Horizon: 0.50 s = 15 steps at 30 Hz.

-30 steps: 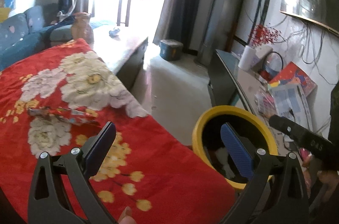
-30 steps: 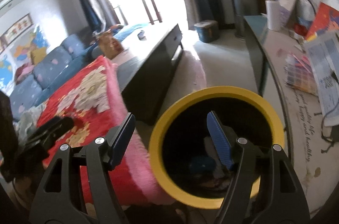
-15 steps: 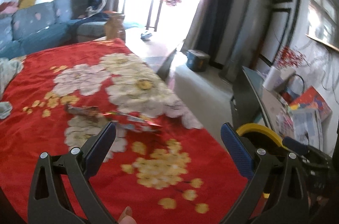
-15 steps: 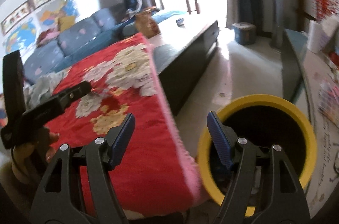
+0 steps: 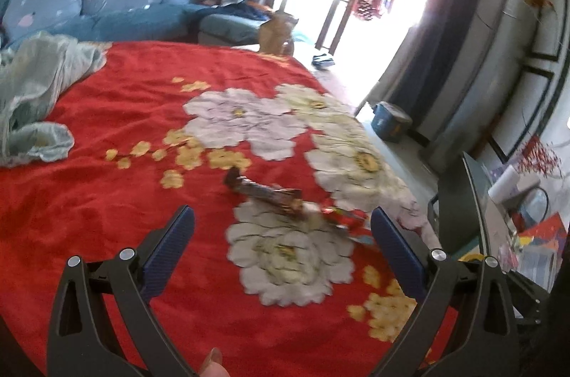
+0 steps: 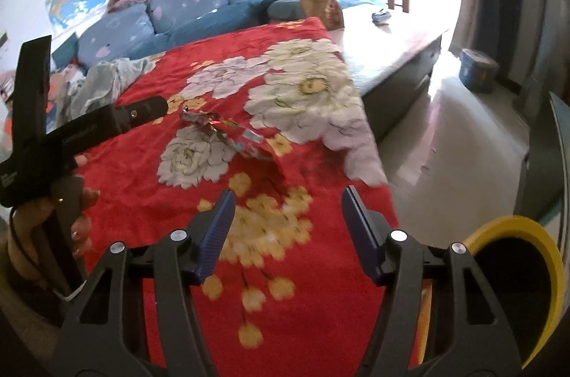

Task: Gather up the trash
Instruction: 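Move both tools back toward the bedspread, then grasp brown chocolate bar wrapper with left tool while right tool grasps red snack packet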

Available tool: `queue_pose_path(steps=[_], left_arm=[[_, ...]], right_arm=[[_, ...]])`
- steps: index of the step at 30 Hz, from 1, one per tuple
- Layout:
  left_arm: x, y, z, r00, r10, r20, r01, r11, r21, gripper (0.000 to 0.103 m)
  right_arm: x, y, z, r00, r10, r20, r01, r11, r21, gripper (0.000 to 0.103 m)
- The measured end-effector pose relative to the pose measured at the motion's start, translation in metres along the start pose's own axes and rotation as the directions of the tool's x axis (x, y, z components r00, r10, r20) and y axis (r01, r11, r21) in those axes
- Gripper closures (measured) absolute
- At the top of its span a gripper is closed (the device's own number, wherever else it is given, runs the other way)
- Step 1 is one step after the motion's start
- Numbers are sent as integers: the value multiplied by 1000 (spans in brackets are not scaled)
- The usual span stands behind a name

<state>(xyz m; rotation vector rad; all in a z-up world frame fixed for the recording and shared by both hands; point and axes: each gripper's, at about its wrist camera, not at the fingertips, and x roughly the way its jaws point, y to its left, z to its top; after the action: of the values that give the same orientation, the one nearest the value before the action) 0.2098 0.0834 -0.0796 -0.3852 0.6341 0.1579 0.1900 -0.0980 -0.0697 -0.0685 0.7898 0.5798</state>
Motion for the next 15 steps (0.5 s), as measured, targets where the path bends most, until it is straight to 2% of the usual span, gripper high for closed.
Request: queue_pose_path(steps=[6, 12, 14, 15], left_arm=[[20, 26, 8, 999, -18, -42, 14, 995, -97, 8], [45, 39, 14, 996, -28, -85, 15, 988, -154, 8], [55, 40, 15, 994, -25, -105, 7, 987, -164, 9], [59, 41, 15, 993, -25, -112, 6, 985, -170, 13]], right_arm=[[34, 10, 22, 998, 41, -43, -44, 998, -53, 48], [77, 15, 31, 990, 32, -139, -43, 996, -81, 48], [87, 18, 30, 986, 34, -161, -50, 994, -96, 54], [90, 20, 29, 984, 40, -173, -58, 993, -102, 60]])
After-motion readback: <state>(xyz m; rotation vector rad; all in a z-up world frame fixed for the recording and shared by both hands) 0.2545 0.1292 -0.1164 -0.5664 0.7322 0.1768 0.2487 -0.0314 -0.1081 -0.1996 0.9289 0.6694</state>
